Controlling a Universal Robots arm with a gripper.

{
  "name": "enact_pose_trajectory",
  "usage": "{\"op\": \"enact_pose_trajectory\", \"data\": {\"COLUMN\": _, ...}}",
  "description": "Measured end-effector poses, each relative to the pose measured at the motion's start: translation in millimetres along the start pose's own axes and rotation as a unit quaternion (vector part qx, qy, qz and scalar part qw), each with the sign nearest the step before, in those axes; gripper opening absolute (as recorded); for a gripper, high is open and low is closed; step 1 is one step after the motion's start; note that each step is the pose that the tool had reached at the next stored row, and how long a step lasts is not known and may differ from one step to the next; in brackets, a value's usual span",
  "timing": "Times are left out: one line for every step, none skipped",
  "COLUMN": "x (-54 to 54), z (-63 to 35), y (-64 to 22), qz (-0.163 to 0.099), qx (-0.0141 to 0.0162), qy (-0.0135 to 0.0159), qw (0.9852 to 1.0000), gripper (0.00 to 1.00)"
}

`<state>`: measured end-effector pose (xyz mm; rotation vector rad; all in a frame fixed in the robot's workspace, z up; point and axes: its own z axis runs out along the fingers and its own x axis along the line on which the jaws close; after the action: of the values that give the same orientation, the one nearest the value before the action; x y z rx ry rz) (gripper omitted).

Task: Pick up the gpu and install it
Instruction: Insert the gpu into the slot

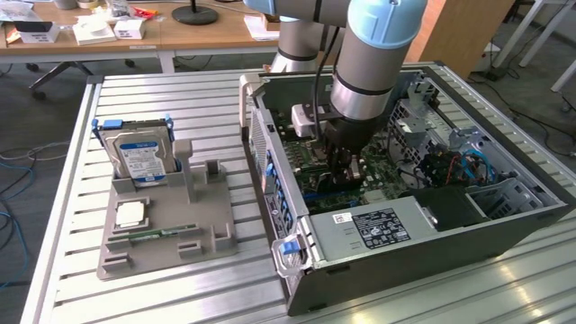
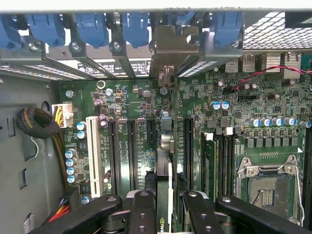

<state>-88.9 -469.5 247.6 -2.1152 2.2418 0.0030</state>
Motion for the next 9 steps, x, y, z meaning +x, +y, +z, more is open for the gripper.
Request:
{"op": "enact_pose_trajectory", "data": {"x": 0.0, "z": 0.0, "y": 0.0, "qz": 0.000, "qx": 0.0000, "qy": 0.0000, "qw": 1.0000, "gripper": 0.26}}
{"op": "enact_pose_trajectory", "data": {"x": -0.1, "z": 0.0, "y": 0.0, "qz": 0.000, "qx": 0.0000, "qy": 0.0000, "qw": 1.0000, "gripper": 0.26}}
{"op": "enact_pose_trajectory", "data": {"x": -0.1, "z": 0.0, "y": 0.0, "qz": 0.000, "qx": 0.0000, "qy": 0.0000, "qw": 1.0000, "gripper": 0.26}}
{"op": "enact_pose_trajectory", "data": {"x": -0.1, "z": 0.0, "y": 0.0, "qz": 0.000, "qx": 0.0000, "qy": 0.0000, "qw": 1.0000, "gripper": 0.26}}
{"op": "enact_pose_trajectory", "data": {"x": -0.1, "z": 0.0, "y": 0.0, "qz": -0.001, "qx": 0.0000, "qy": -0.0001, "qw": 1.0000, "gripper": 0.26}}
{"op": "enact_pose_trajectory", "data": {"x": -0.1, "z": 0.0, "y": 0.0, "qz": -0.001, "qx": 0.0000, "qy": -0.0001, "qw": 1.0000, "gripper": 0.26}}
{"op": "enact_pose_trajectory", "data": {"x": -0.1, "z": 0.0, "y": 0.0, "qz": -0.002, "qx": -0.0001, "qy": -0.0001, "qw": 1.0000, "gripper": 0.26}}
{"op": "enact_pose_trajectory", "data": {"x": -0.1, "z": 0.0, "y": 0.0, "qz": -0.002, "qx": -0.0001, "qy": -0.0001, "qw": 1.0000, "gripper": 0.26}}
{"op": "enact_pose_trajectory", "data": {"x": -0.1, "z": 0.0, "y": 0.0, "qz": -0.003, "qx": -0.0001, "qy": -0.0002, "qw": 1.0000, "gripper": 0.26}}
